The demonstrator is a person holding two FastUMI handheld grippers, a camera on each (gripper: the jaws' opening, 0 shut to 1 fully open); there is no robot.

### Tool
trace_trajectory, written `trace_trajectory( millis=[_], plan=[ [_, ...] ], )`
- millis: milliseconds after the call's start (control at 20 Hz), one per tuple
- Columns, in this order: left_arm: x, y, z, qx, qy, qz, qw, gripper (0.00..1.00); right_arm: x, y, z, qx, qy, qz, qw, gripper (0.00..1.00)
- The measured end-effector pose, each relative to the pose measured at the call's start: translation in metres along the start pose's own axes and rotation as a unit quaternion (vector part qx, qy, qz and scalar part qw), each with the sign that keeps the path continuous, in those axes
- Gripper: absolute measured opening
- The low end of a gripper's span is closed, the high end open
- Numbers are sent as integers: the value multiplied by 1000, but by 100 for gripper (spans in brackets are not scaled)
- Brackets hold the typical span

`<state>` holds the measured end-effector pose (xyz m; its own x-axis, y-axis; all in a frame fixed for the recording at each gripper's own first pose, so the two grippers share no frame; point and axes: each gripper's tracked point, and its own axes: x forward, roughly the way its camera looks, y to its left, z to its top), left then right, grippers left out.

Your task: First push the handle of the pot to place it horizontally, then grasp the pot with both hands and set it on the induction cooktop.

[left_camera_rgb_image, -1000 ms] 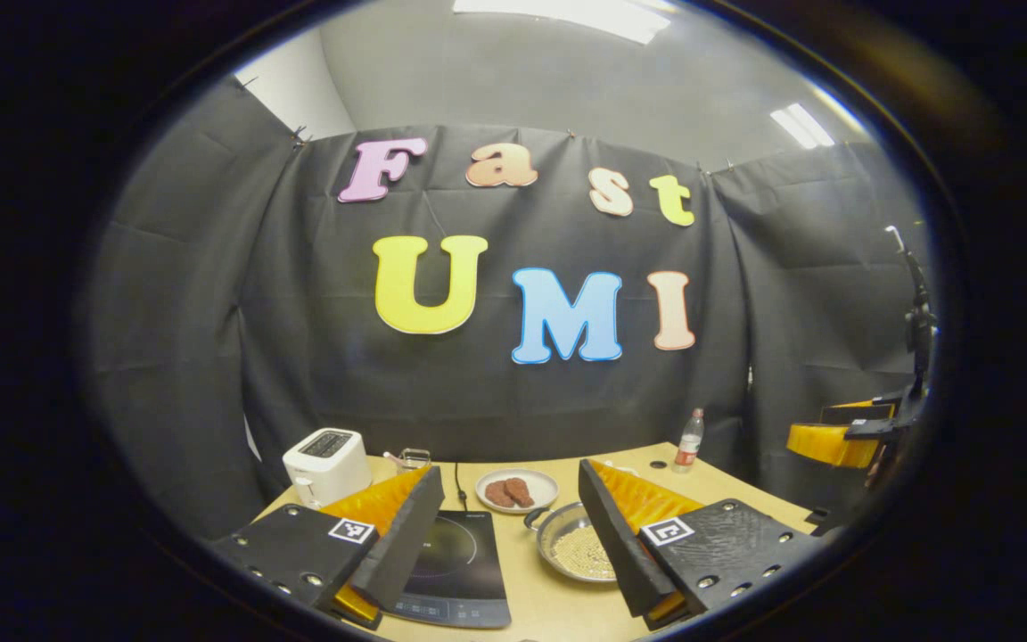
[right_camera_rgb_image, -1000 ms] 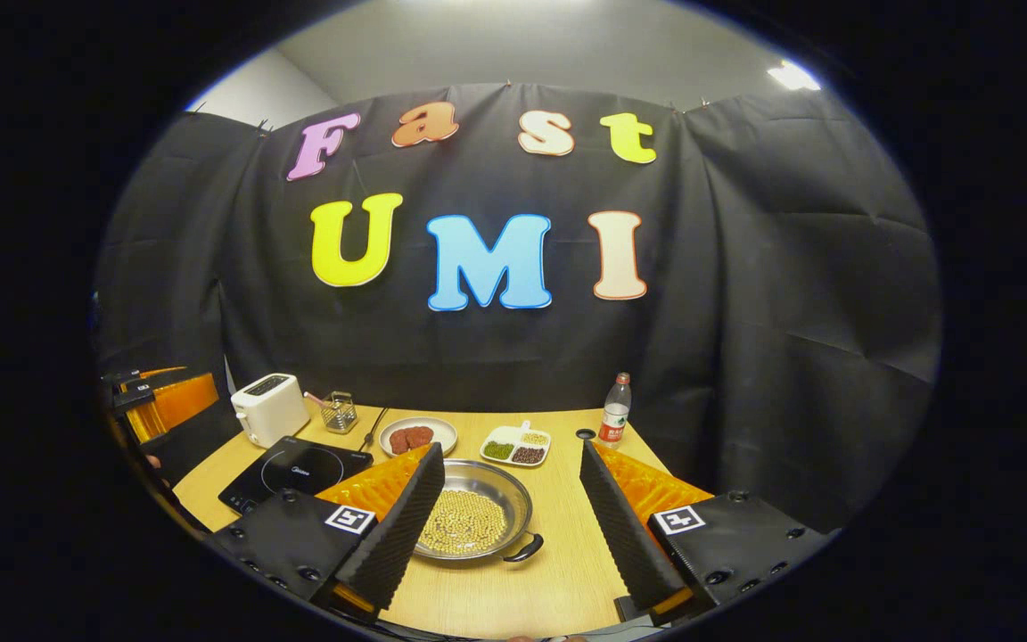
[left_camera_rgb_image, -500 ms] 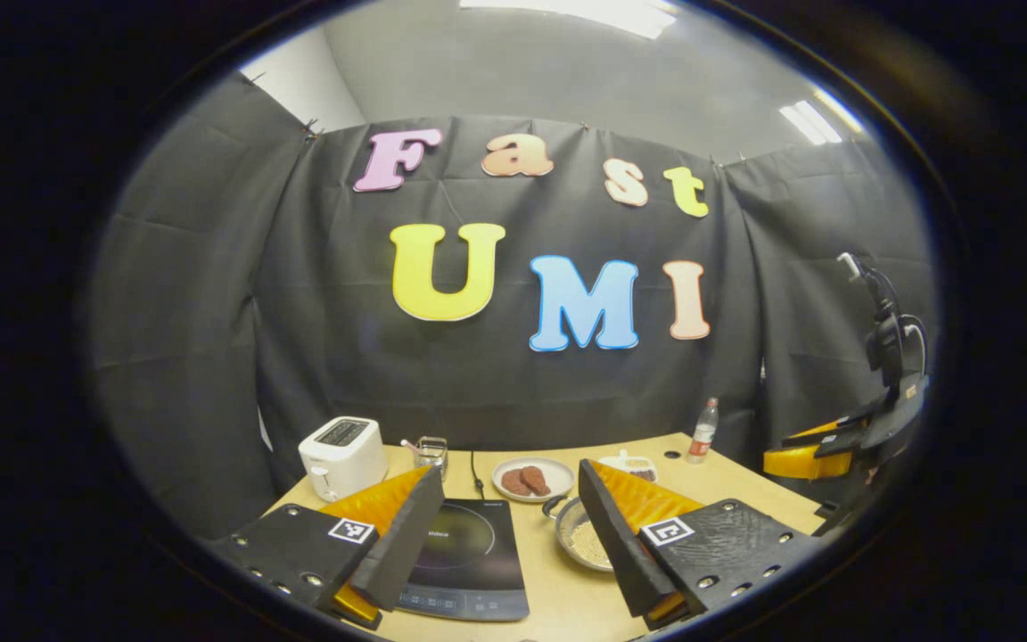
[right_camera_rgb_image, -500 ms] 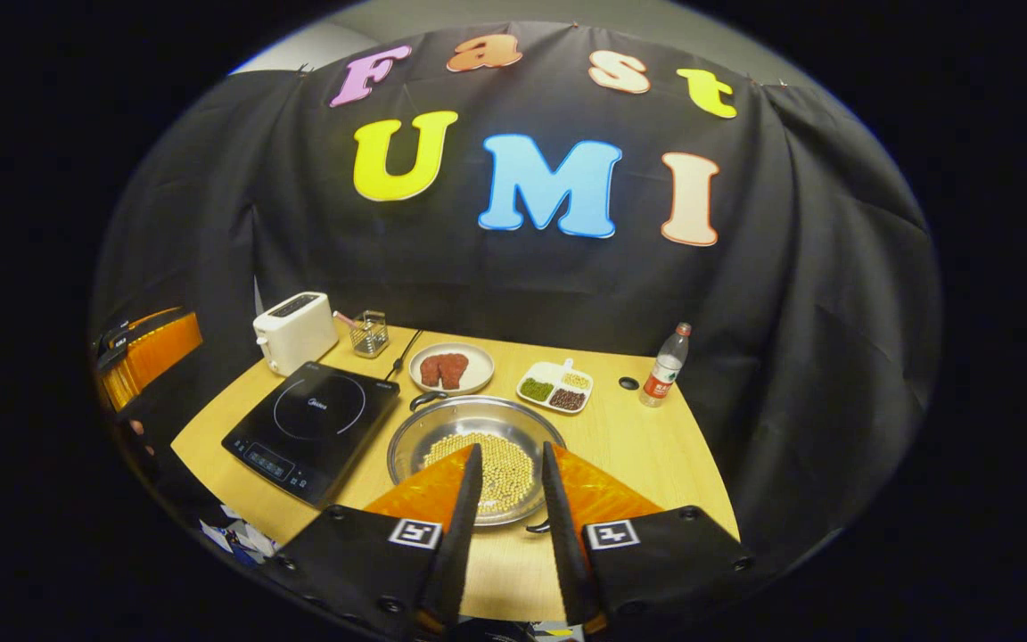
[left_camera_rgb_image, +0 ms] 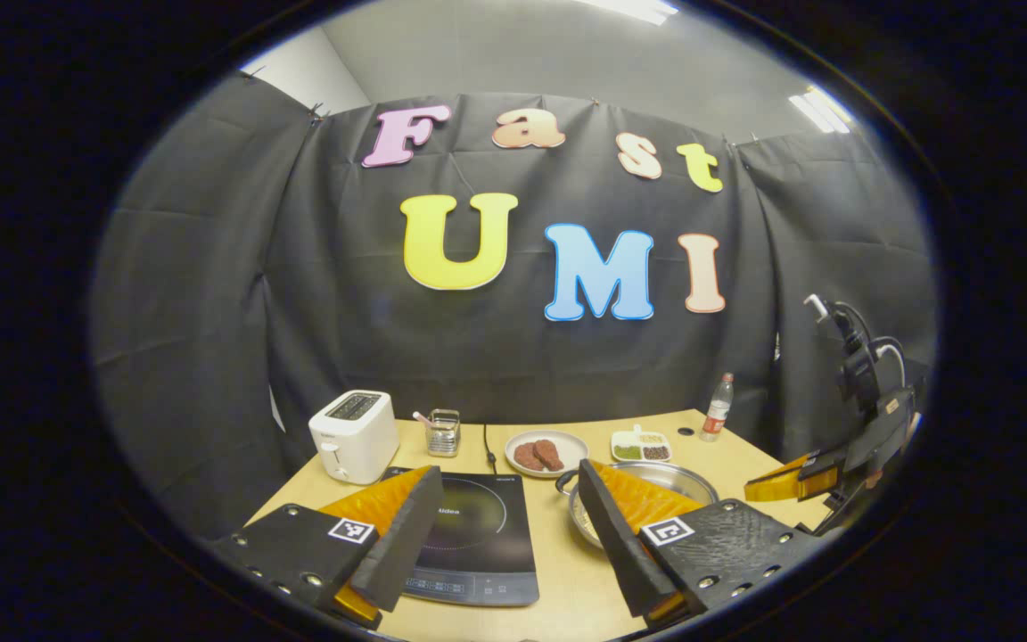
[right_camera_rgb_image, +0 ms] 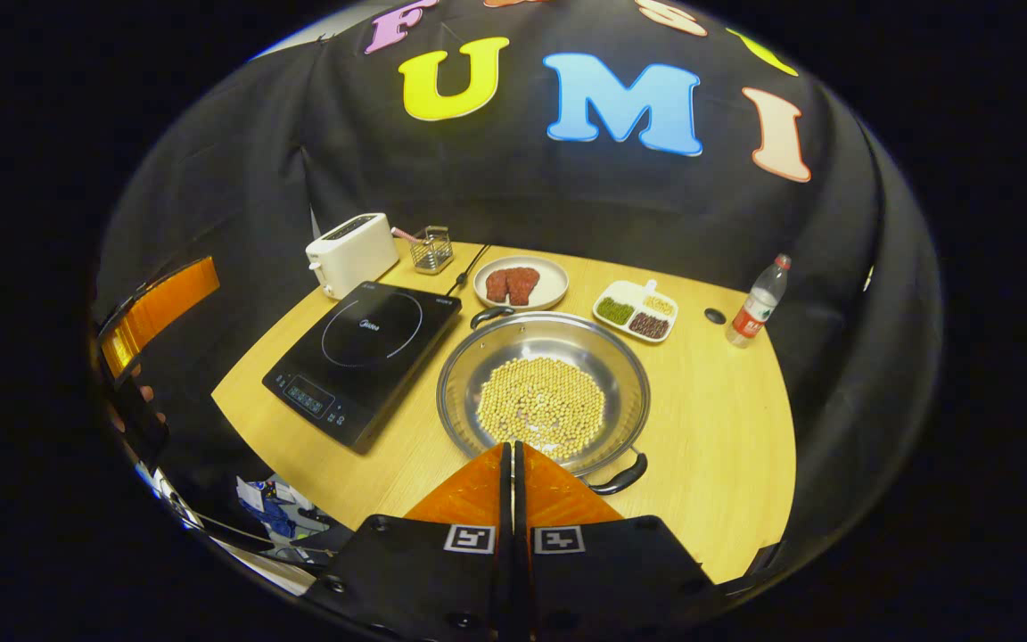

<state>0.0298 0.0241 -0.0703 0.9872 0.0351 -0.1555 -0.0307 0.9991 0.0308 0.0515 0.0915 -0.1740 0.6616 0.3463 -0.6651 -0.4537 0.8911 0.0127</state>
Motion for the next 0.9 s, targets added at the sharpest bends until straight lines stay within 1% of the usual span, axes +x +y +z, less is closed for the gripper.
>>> trace_trajectory(
  millis=[50, 100, 150, 200, 250, 350, 400, 450, 500, 600, 700, 750, 800, 850, 900],
  plan=[
    [3, -2, -3, 1, 5, 5, 1000, 89, 7, -3, -10, -6, 19, 10, 1000, 2],
    [6, -4, -3, 2, 9, 12, 1000, 93, 15, -6, -23, -9, 35, 18, 999, 2],
    [7, -6, -5, 3, 14, 20, 1000, 92, 21, -8, -32, -8, 50, 29, 998, 2],
    [9, -8, -3, 4, 17, 30, 999, 89, 28, -8, -43, -11, 65, 38, 997, 1],
    [11, -12, -2, 4, 19, 37, 999, 93, 33, -13, -52, -17, 81, 45, 996, 1],
    [10, -16, 2, 4, 19, 52, 998, 92, 41, -19, -65, -21, 109, 63, 992, 2],
    [11, -18, 2, 6, 21, 60, 998, 93, 48, -24, -72, -19, 121, 66, 990, 2],
    [12, -20, 1, 9, 24, 67, 997, 88, 54, -32, -77, -18, 129, 66, 989, 2],
    [14, -22, 1, 10, 28, 74, 997, 92, 63, -36, -80, -16, 134, 66, 989, 2],
    [15, -26, 1, 8, 33, 81, 996, 92, 77, -45, -87, -14, 150, 65, 986, 2],
    [14, -30, 1, 10, 39, 91, 995, 96, 86, -49, -93, -7, 171, 71, 983, 2],
    [13, -31, 1, 13, 40, 97, 994, 96, 89, -50, -95, -8, 177, 73, 981, 2],
    [13, -31, 2, 17, 40, 103, 994, 89, 92, -53, -95, -12, 178, 72, 981, 2],
    [11, -33, 2, 20, 41, 106, 993, 93, 94, -55, -96, -16, 179, 71, 981, 2],
    [10, -35, 1, 21, 42, 109, 993, 89, 96, -58, -95, -18, 179, 70, 981, 2]
  ],
)
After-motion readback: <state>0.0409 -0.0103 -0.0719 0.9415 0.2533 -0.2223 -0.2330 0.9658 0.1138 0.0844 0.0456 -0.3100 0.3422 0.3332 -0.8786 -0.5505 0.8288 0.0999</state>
